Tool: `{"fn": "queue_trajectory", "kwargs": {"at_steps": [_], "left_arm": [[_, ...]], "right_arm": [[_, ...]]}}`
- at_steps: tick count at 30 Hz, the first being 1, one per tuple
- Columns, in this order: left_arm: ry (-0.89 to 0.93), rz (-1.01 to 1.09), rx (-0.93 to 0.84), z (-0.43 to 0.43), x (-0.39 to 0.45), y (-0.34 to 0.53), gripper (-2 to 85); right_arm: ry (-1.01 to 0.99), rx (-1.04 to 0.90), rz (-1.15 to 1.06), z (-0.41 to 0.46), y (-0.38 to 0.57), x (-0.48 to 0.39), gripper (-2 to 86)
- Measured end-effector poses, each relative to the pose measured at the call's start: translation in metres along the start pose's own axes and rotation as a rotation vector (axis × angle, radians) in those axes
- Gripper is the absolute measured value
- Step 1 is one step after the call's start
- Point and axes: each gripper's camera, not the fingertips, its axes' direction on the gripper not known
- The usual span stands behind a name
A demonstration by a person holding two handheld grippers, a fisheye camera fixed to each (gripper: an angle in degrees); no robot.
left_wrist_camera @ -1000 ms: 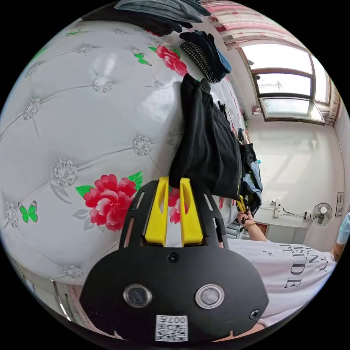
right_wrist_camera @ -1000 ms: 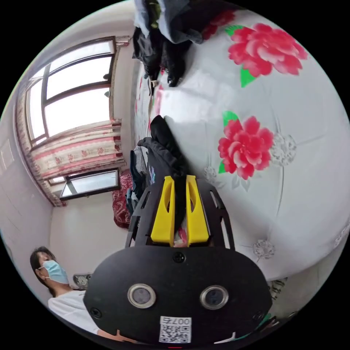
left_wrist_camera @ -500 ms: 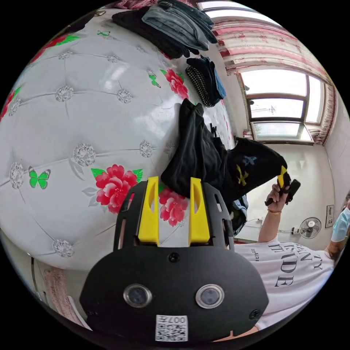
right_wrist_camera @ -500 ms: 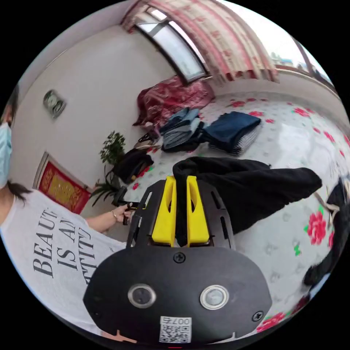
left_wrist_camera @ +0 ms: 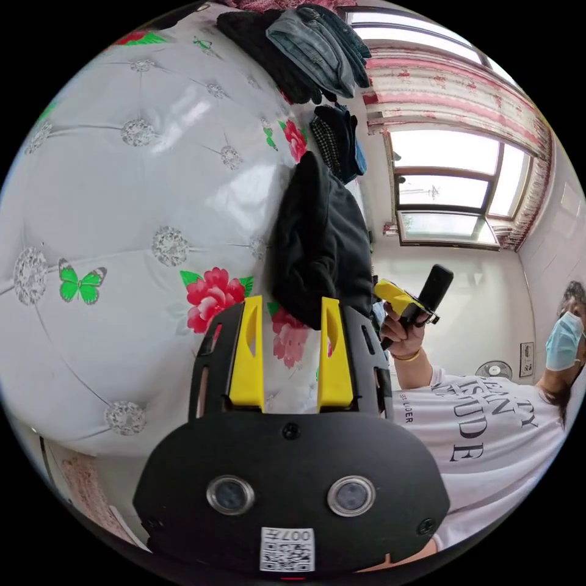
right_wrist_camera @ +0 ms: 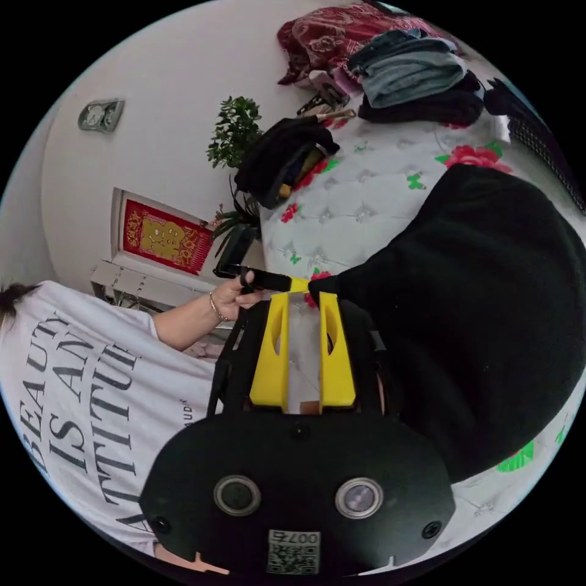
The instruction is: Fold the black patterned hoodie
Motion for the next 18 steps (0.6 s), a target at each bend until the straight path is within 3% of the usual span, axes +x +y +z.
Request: {"fn": "queue_trajectory", "kwargs": {"at_steps": [5, 6, 7, 8, 13, 16, 18], "left_arm": [[-0.06, 0.15, -0.023, -0.029, 0.046, -0.009, 13.6], [-0.082, 0.167, -0.034, -0.029, 0.049, -0.012, 13.7], [-0.122, 0.195, -0.062, -0.023, 0.049, -0.018, 14.1], [-0.146, 0.193, -0.1, -0.013, 0.04, -0.025, 15.1], [-0.095, 0.171, -0.155, -0.013, -0.009, -0.046, 18.5], [-0.062, 0.212, -0.157, -0.026, -0.025, -0.061, 20.6], [-0.029, 0.227, -0.187, -0.02, -0.038, -0.074, 22.1]], "right_arm": [[0.293, 0.281, -0.047, -0.097, 0.069, -0.019, 4.6], [0.412, 0.267, 0.017, -0.093, 0.083, 0.0, 4.1], [0.5, 0.128, 0.079, -0.065, 0.092, 0.033, 3.4], [0.512, 0.072, 0.094, -0.049, 0.097, 0.05, 3.1], [0.21, 0.305, 0.273, -0.109, 0.132, 0.098, 7.2], [0.186, 0.511, 0.358, -0.182, 0.18, 0.116, 12.8], [0.152, 0.533, 0.474, -0.21, 0.21, 0.153, 15.1]]}}
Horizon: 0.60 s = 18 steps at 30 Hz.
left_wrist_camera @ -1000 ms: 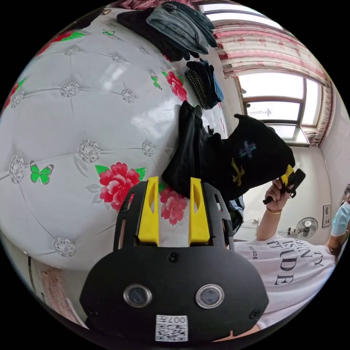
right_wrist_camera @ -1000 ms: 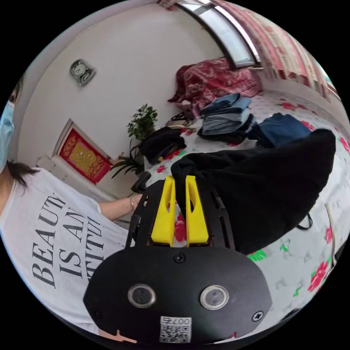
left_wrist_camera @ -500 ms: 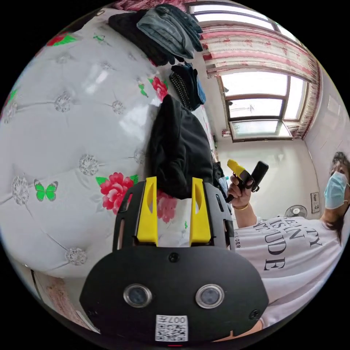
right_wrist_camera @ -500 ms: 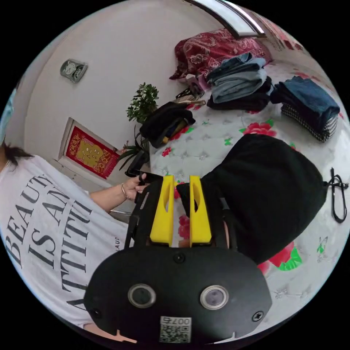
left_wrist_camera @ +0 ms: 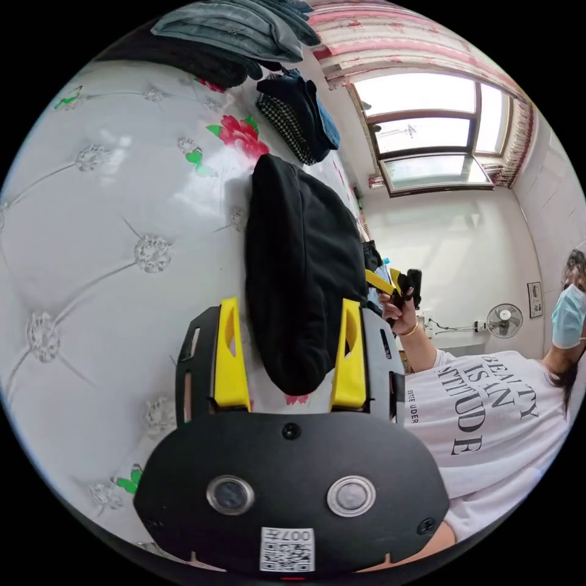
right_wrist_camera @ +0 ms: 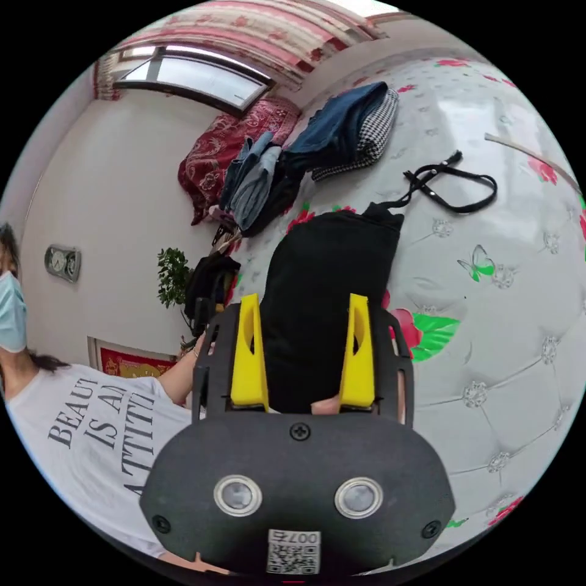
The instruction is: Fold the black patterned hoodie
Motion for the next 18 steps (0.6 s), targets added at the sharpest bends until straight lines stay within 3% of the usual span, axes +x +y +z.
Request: {"fn": "queue_trajectory", "kwargs": {"at_steps": [6, 10, 18], "left_arm": [[0.285, 0.006, -0.091, 0.057, -0.078, -0.034, 19.6], [0.247, -0.019, -0.182, 0.102, -0.095, -0.041, 11.7], [0.239, 0.171, -0.109, 0.057, -0.026, -0.05, 8.2]], "right_arm": [[-0.202, -0.08, 0.273, -0.005, 0.006, 0.134, 16.9], [-0.43, -0.176, 0.341, 0.036, -0.004, 0.181, 14.1], [-0.446, -0.124, 0.198, -0.048, -0.075, 0.125, 8.6]]}}
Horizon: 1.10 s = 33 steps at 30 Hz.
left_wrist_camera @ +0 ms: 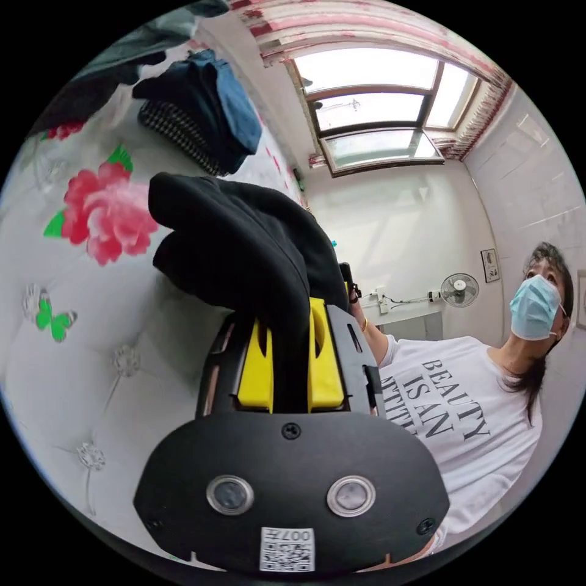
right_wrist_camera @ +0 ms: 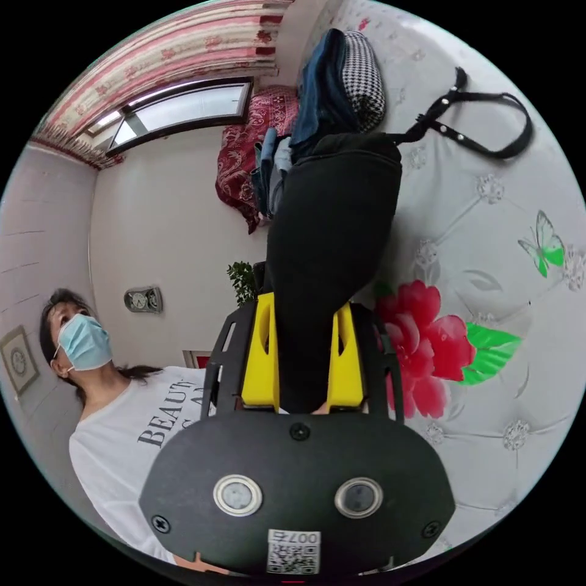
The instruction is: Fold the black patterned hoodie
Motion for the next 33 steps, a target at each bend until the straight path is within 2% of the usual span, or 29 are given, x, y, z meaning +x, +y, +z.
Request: {"fn": "queue_trajectory", "kwargs": {"at_steps": [4, 8, 10, 12, 14, 16, 18, 19, 23, 25, 27, 30, 33], "left_arm": [[-0.023, 0.178, 0.043, -0.041, 0.065, -0.106, 8.4], [-0.151, 0.281, 0.119, -0.085, 0.104, -0.258, 9.2], [-0.219, 0.264, 0.146, -0.093, 0.089, -0.316, 10.4], [-0.318, 0.187, 0.175, -0.091, 0.046, -0.354, 11.8], [-0.442, 0.017, 0.191, -0.07, -0.046, -0.363, 13.2], [-0.559, -0.077, 0.191, -0.049, -0.116, -0.338, 13.3], [-0.661, -0.115, 0.185, -0.026, -0.192, -0.275, 12.3], [-0.678, -0.11, 0.186, -0.022, -0.206, -0.256, 12.0], [-0.829, 0.057, 0.184, 0.015, -0.248, -0.084, 11.1], [-0.927, 0.131, 0.112, 0.059, -0.259, 0.005, 10.9], [-1.004, 0.177, -0.006, 0.135, -0.287, 0.129, 9.9], [-0.969, 0.158, -0.168, 0.224, -0.319, 0.243, 9.3], [-1.02, 0.253, -0.377, 0.355, -0.33, 0.385, 7.4]], "right_arm": [[-0.023, 0.053, -0.176, -0.046, -0.09, -0.106, 8.2], [0.025, 0.13, -0.35, -0.065, -0.193, -0.203, 8.9], [0.067, 0.209, -0.383, -0.066, -0.263, -0.241, 9.6], [0.105, 0.257, -0.341, -0.057, -0.316, -0.242, 10.1], [0.173, 0.298, -0.274, -0.042, -0.361, -0.216, 10.4], [0.253, 0.31, -0.103, -0.017, -0.399, -0.144, 10.3], [0.322, 0.312, -0.025, -0.002, -0.399, -0.092, 9.9], [0.325, 0.312, -0.031, 0.003, -0.386, -0.068, 9.7], [0.335, 0.26, -0.105, 0.014, -0.316, -0.032, 9.5], [0.49, 0.206, -0.172, 0.028, -0.238, -0.022, 9.4], [0.657, 0.118, -0.164, 0.047, -0.172, -0.005, 9.3], [0.919, -0.087, -0.088, 0.09, -0.058, 0.024, 9.0], [1.051, -0.309, -0.071, 0.138, 0.04, 0.026, 8.9]]}}
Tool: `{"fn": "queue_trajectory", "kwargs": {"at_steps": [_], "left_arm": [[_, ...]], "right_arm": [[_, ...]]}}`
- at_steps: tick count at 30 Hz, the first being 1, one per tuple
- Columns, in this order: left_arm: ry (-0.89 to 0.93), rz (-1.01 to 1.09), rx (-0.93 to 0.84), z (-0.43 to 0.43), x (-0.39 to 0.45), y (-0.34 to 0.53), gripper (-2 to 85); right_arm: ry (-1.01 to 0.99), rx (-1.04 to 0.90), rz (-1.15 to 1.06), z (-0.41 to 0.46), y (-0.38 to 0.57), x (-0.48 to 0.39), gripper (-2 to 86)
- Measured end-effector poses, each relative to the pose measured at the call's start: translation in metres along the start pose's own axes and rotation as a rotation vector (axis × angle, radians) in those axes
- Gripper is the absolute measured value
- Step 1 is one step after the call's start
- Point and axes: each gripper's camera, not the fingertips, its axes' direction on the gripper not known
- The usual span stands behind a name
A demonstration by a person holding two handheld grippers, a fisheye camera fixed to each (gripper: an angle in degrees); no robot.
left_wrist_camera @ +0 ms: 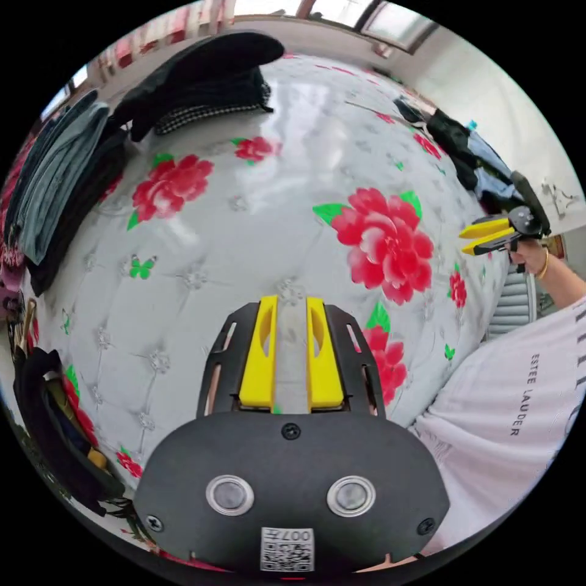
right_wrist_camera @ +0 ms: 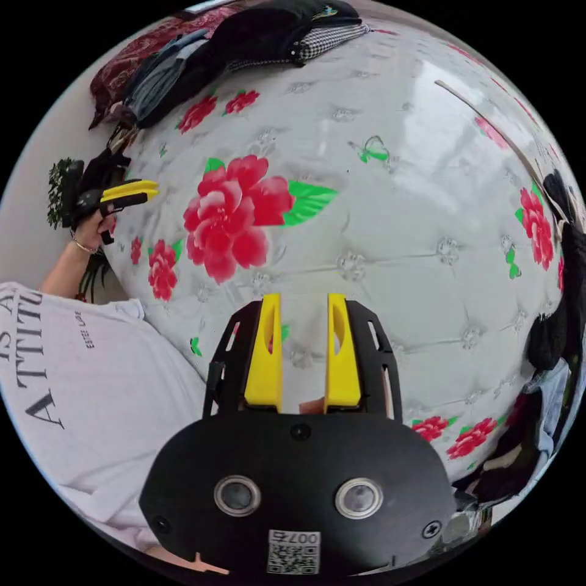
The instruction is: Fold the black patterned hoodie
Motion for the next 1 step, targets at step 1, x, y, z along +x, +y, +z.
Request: {"fn": "queue_trajectory", "kwargs": {"at_steps": [1], "left_arm": [[-0.022, 0.037, -0.015, 0.0135, 0.0224, 0.0094, 7.0]], "right_arm": [[0.072, -0.055, -0.038, 0.0129, 0.0248, -0.0268, 8.8]]}}
